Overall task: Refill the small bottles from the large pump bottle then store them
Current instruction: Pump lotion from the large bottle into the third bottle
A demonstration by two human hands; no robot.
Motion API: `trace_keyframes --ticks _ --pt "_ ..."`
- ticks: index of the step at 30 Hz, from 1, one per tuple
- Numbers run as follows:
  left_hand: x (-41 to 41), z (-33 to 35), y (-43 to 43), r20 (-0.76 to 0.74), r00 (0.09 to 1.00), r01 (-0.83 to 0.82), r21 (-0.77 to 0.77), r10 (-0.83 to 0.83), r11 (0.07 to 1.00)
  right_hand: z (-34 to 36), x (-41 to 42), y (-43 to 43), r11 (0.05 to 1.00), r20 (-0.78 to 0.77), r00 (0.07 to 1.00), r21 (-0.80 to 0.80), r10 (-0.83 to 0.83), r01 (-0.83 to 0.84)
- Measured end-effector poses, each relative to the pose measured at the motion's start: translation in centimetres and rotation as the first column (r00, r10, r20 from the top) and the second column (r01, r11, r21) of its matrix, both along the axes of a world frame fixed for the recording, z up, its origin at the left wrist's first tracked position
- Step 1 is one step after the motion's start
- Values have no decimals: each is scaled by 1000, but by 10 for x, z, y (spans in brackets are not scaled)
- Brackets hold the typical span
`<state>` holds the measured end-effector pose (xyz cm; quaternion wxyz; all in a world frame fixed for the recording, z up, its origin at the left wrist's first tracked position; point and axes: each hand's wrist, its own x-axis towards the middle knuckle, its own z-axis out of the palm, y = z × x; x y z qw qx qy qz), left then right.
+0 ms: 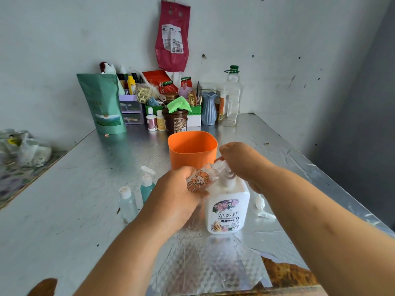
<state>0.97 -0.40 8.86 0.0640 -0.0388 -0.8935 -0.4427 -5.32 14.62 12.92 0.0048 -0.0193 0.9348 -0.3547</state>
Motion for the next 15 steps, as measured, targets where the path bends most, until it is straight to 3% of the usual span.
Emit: trace_keyframes --ticks 15 --pt "0 -7 1 6 1000 -23 6 23 1000 -8 0 -3 999 2 1000 -34 -19 19"
